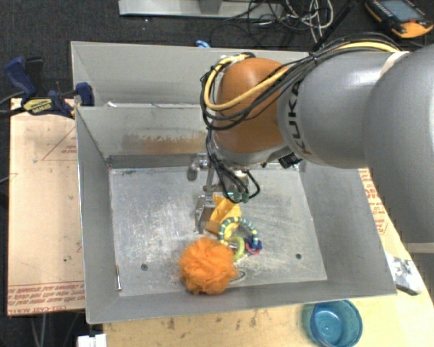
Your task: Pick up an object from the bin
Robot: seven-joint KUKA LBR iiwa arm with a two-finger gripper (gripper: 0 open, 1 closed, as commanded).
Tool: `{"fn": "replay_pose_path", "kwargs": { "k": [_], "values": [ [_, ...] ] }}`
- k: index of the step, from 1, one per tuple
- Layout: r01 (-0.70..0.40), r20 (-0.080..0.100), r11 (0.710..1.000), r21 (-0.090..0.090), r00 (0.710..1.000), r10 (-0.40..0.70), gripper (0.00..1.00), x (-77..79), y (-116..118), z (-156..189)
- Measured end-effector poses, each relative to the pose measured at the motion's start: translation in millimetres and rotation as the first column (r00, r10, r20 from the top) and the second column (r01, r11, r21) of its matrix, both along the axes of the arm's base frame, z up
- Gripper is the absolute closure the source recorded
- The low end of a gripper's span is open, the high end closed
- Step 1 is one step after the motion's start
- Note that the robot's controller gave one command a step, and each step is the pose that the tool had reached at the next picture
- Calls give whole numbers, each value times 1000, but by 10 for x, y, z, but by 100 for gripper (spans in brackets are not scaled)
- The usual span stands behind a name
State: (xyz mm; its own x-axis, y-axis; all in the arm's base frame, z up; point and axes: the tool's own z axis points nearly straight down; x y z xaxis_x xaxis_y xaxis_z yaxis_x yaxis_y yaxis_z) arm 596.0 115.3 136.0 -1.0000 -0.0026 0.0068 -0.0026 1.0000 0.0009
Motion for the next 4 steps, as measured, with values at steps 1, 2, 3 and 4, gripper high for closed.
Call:
{"fn": "replay_pose_path", "kwargs": {
  "k": [1, 2, 3, 4],
  "values": [
    [2, 8, 1000, 1, 1000, -2, 0, 21, -3, 43],
    [-108, 15, 994, 2, 994, 108, 0, -106, -136, -123],
    [-314, 2, 950, 0, 950, 314, 0, -380, -325, -282],
    [-551, 23, 835, 0, 834, 551, 100, -449, -660, -586]
  ]
}}
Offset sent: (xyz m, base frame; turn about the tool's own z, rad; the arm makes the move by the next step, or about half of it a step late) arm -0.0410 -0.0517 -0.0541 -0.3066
